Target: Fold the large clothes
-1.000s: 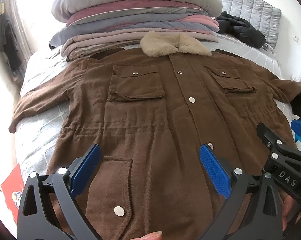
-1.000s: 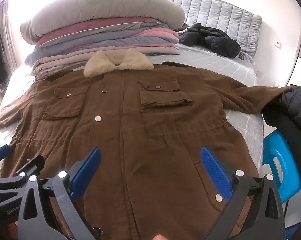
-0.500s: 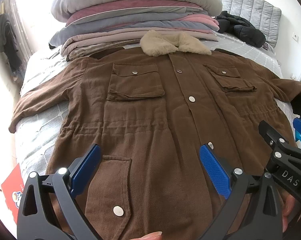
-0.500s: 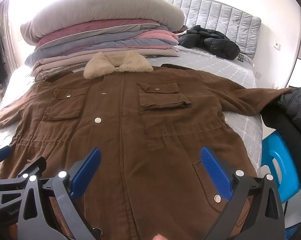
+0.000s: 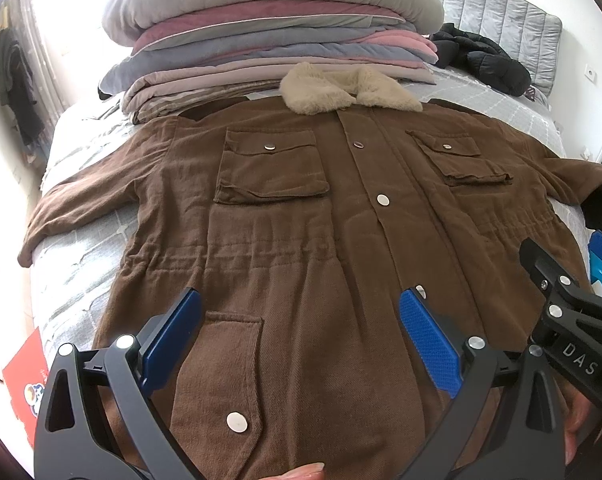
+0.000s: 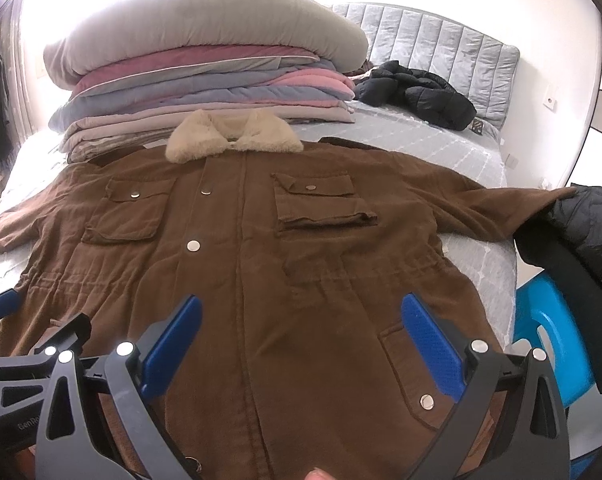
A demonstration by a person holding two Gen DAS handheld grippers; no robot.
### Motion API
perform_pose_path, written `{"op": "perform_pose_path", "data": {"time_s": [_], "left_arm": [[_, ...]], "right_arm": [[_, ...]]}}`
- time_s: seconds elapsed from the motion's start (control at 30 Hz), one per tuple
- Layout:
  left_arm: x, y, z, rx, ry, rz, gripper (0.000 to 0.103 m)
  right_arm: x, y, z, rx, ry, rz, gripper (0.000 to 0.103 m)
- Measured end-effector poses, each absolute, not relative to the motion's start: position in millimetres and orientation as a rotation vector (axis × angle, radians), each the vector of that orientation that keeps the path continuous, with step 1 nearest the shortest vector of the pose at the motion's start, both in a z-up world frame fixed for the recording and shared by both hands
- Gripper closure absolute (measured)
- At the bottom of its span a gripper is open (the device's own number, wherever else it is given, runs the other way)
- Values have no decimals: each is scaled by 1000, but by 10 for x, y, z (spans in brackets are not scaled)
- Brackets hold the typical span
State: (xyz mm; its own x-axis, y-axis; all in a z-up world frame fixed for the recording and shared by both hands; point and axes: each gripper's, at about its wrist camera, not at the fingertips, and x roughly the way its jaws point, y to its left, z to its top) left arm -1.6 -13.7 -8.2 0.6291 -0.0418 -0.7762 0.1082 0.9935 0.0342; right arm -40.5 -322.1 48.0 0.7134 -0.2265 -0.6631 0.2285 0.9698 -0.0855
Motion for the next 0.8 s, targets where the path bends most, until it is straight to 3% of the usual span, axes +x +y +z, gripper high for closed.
{"op": "perform_pose_path", "data": {"time_s": [0.8], "left_arm": [[11, -129, -1, 74, 871, -84, 7]], "right_arm": [[-310, -3601, 465, 122, 774, -264, 7]]}}
